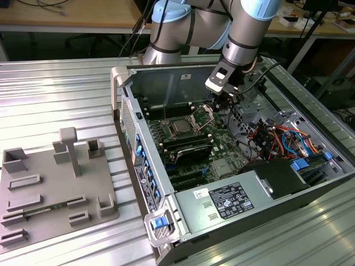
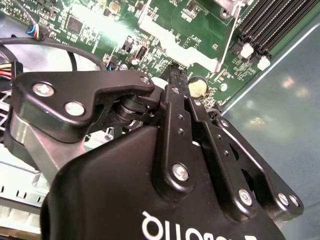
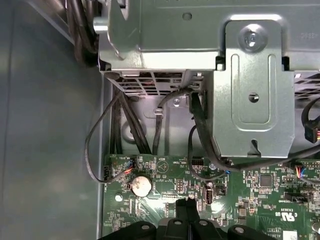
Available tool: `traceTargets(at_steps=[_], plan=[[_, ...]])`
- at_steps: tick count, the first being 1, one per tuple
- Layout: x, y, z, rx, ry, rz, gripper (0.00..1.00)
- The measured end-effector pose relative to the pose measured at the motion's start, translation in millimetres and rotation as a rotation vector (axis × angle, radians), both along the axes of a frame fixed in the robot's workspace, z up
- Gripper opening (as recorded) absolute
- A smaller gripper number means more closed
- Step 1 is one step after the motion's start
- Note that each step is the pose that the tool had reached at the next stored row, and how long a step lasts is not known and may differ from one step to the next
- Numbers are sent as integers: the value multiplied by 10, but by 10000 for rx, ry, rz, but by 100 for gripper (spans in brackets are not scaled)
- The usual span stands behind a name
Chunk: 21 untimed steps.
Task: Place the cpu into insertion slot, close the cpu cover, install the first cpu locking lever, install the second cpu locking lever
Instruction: 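Close the cpu cover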
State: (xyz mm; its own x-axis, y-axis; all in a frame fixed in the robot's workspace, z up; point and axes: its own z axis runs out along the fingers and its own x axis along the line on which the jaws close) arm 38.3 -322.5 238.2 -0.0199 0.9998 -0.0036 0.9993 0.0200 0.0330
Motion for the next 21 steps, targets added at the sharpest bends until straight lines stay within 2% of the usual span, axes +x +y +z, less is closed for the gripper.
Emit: traceTargets(at_steps=[4, 9, 21], plan=[[-49, 0, -11, 1, 116, 2, 11], [-165, 0, -14, 0, 118, 3, 11], [-354, 0, -29, 0, 120, 3, 11]])
